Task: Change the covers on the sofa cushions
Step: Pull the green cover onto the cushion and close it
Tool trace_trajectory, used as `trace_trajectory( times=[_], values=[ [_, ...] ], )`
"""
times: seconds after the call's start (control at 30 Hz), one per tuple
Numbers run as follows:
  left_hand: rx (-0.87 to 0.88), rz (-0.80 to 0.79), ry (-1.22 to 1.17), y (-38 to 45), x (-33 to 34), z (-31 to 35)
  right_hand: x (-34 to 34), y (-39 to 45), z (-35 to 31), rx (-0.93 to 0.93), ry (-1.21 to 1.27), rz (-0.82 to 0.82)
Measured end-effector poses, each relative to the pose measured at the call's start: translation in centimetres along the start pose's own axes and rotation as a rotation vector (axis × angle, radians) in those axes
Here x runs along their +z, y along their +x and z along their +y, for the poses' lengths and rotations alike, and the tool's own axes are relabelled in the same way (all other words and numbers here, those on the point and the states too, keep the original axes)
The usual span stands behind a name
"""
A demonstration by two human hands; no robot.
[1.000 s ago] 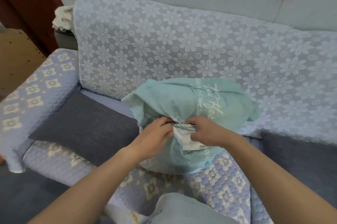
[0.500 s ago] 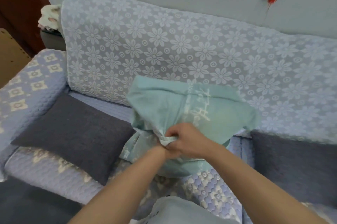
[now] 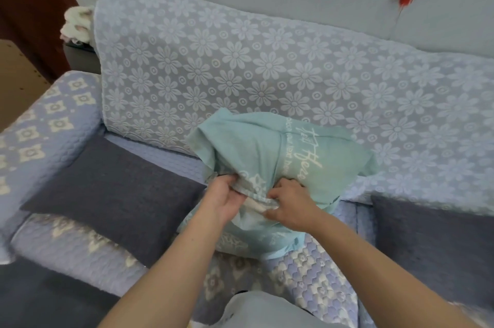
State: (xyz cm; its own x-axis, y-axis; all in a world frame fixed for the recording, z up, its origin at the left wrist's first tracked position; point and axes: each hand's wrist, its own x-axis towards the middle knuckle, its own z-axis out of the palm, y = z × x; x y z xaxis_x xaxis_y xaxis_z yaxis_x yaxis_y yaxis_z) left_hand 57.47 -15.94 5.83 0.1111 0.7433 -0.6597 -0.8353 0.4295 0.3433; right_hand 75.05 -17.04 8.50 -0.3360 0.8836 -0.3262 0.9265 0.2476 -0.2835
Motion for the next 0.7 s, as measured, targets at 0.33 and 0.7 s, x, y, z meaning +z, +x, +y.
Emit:
trace_trajectory(
  times=[0.33, 0.7],
  values=[
    [0.530, 0.163, 1.432, 1.7, -3.3, -0.8, 3.7, -0.4, 3.1, 0.116, 0.037, -0.162],
    [0.381, 0.043, 2.455, 2.7, -3.0, 4.8, 0.9, -2.6, 6.8, -0.255, -0.425, 0.315]
  ],
)
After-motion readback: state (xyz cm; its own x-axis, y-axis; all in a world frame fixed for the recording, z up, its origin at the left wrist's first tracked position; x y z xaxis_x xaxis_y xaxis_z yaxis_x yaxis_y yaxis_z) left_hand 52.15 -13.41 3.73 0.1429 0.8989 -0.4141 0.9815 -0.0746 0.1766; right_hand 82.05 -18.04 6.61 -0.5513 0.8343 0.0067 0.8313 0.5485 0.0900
